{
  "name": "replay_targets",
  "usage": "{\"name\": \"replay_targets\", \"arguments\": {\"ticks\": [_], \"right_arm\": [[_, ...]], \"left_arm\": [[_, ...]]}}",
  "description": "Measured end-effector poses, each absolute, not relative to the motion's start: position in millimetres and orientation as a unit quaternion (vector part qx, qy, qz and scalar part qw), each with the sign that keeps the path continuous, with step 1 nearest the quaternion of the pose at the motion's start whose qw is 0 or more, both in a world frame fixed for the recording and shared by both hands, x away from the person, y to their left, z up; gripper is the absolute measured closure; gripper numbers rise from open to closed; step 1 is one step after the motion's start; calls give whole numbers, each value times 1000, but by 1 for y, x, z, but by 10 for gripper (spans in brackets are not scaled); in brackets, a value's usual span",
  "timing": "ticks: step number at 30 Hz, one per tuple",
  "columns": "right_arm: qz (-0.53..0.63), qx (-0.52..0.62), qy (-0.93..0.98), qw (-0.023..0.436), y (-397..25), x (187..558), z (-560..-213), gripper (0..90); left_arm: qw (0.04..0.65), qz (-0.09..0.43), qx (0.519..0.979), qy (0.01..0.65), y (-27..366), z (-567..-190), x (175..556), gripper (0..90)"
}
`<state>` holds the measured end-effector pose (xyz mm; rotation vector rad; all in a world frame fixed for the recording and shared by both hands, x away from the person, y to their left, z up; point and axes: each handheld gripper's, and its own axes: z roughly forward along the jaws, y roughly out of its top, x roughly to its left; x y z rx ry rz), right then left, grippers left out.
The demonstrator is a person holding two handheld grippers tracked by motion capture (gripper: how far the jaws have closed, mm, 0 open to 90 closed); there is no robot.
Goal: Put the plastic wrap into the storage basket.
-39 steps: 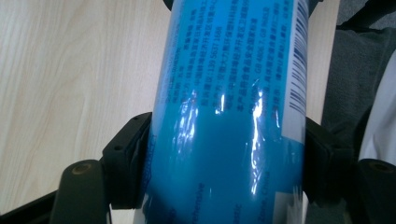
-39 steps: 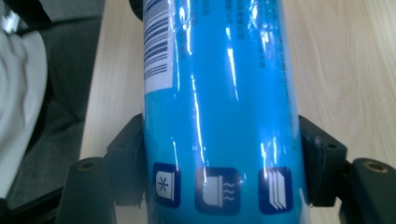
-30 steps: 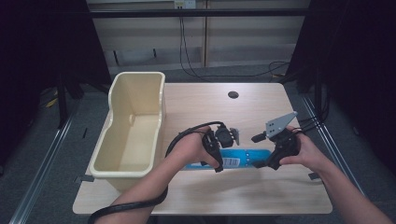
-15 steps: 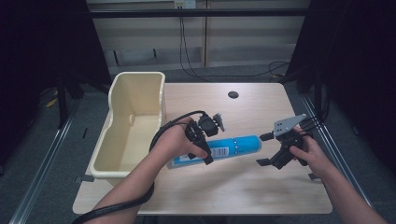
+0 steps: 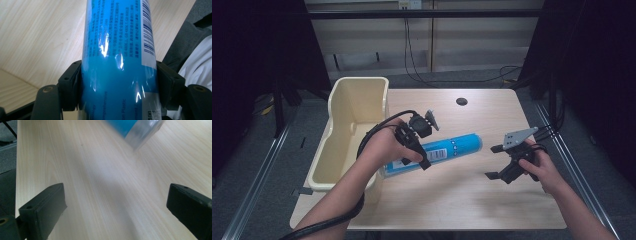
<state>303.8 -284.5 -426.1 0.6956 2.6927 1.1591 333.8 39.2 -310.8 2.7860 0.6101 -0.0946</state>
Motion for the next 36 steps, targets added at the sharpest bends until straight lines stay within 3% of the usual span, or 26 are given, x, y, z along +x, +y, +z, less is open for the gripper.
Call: {"name": "replay_targets", "arguments": {"ticks": [36], "right_arm": [[358,235,902,49,-267,304,-450,23]], "left_arm": [[165,-17,939,300,112,-263,341,323]]}}
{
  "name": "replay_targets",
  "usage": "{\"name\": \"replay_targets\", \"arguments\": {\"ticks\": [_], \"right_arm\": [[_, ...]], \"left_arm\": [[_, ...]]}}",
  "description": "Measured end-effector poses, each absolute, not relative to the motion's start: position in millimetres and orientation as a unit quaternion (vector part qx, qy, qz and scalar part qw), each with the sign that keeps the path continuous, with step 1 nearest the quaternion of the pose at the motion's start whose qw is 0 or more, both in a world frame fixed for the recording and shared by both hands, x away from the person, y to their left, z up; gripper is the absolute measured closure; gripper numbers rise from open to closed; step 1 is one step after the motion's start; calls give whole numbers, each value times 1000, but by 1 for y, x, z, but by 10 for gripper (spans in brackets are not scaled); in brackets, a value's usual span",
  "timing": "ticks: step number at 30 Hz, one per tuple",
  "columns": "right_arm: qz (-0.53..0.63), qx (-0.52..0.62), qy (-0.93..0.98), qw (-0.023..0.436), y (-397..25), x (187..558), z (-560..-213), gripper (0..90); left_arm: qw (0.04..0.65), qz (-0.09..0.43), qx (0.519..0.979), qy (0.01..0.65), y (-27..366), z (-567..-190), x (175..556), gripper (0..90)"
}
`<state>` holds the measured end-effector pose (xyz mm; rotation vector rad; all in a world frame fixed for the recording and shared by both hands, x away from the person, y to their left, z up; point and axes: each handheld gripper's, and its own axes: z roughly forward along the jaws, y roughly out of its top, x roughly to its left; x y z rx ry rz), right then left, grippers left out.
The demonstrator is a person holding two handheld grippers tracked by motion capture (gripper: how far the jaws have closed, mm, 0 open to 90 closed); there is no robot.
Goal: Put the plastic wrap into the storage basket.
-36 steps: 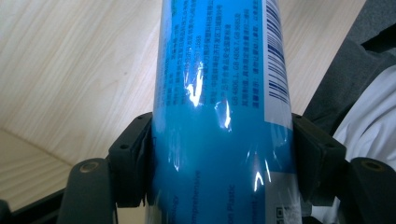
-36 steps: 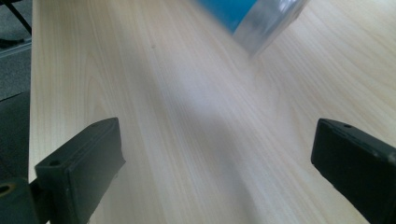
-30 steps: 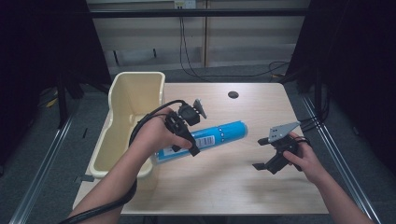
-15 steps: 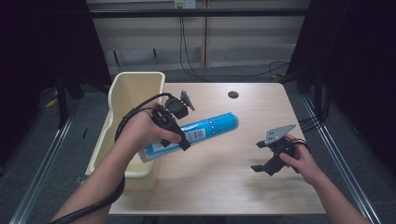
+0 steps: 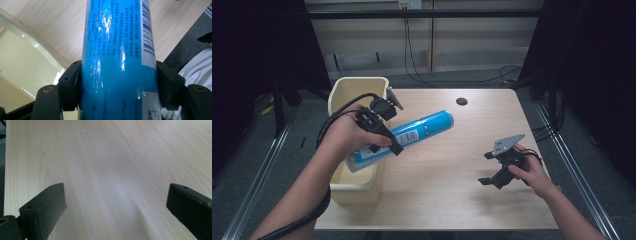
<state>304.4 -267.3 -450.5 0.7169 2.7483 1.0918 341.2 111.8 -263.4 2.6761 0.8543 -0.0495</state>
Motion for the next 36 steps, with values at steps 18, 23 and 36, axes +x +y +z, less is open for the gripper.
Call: {"name": "replay_targets", "arguments": {"ticks": [18,23,36], "right_arm": [[360,224,905,43,-263,311,-452,24],[361,228,903,44,-263,314,-452,24],[359,226,904,49,-266,314,-450,25]], "left_arm": [[171,-6,917,360,145,-251,341,323],[175,-7,906,385,156,-248,340,323],[189,1,883,430,175,-246,336,323]]}}
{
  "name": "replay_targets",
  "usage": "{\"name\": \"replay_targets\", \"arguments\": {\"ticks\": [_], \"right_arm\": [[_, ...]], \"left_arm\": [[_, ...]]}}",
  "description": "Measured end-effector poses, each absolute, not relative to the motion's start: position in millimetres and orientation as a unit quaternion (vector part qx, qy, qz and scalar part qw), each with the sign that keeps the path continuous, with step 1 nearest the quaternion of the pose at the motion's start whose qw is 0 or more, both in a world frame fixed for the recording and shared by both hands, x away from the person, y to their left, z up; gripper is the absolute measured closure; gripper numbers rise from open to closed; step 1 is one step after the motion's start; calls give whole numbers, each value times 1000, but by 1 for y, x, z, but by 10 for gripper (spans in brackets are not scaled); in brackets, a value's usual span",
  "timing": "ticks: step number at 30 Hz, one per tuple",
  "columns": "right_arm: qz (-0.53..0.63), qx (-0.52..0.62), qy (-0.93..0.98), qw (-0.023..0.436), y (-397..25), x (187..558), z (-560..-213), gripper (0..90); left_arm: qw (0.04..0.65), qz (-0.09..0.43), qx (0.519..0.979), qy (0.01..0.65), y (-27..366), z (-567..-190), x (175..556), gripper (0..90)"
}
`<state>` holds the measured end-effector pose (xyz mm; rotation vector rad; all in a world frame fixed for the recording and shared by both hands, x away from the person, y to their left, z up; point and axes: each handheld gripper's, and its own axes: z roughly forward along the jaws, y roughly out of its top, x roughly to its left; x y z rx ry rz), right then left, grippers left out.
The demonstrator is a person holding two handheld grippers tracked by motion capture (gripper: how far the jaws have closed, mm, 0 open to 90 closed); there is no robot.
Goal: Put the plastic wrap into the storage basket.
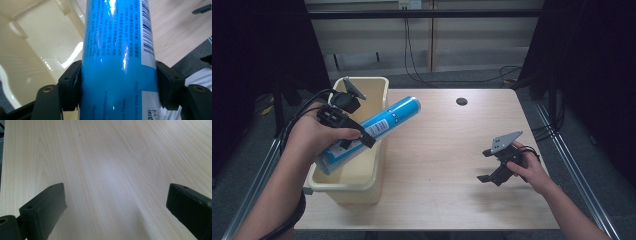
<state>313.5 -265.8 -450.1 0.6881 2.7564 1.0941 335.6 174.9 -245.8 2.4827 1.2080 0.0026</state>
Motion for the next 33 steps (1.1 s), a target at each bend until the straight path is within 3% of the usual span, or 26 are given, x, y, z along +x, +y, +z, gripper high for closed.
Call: {"name": "replay_targets", "arguments": {"ticks": [21,33], "right_arm": [[360,223,905,47,-268,312,-451,26],[362,219,905,46,-270,312,-451,25]], "left_arm": [[182,14,853,490,205,-236,330,323],[198,18,847,493,206,-227,328,324]]}}
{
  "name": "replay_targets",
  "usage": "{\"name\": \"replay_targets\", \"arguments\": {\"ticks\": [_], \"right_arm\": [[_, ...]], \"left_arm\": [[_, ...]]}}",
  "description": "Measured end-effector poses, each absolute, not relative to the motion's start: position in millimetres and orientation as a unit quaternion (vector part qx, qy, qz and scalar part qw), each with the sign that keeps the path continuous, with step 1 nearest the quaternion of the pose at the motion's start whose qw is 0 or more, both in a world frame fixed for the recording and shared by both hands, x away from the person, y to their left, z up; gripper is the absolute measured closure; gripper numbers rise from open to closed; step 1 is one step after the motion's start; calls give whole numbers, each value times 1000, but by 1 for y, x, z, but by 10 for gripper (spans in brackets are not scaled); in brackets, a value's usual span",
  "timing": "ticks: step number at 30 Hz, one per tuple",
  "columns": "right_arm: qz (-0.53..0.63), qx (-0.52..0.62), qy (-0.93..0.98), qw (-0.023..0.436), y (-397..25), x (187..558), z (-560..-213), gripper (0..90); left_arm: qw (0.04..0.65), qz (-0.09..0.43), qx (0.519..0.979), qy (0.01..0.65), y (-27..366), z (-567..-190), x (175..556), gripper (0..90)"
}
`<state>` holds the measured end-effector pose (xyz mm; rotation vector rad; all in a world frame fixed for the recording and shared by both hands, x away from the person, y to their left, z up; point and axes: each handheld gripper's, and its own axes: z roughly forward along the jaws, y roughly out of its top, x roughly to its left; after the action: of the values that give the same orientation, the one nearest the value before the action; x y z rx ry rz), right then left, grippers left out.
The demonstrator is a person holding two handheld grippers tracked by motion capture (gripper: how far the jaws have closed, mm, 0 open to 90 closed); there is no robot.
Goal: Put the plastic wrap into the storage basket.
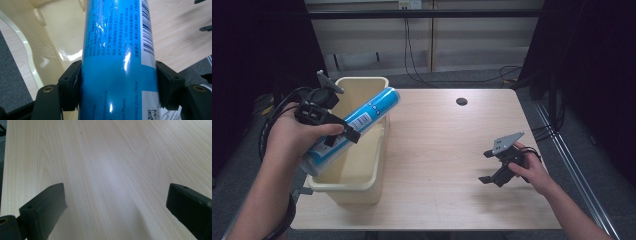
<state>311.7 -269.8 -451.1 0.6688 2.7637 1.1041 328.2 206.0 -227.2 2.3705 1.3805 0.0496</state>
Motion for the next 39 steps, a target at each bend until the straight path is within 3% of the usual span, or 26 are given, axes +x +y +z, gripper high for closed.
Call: {"name": "replay_targets", "arguments": {"ticks": [16,39], "right_arm": [[362,221,904,45,-270,311,-451,25],[369,218,902,47,-271,309,-448,25]], "left_arm": [[196,31,822,533,225,-212,323,323],[173,31,790,587,242,-235,323,323]]}}
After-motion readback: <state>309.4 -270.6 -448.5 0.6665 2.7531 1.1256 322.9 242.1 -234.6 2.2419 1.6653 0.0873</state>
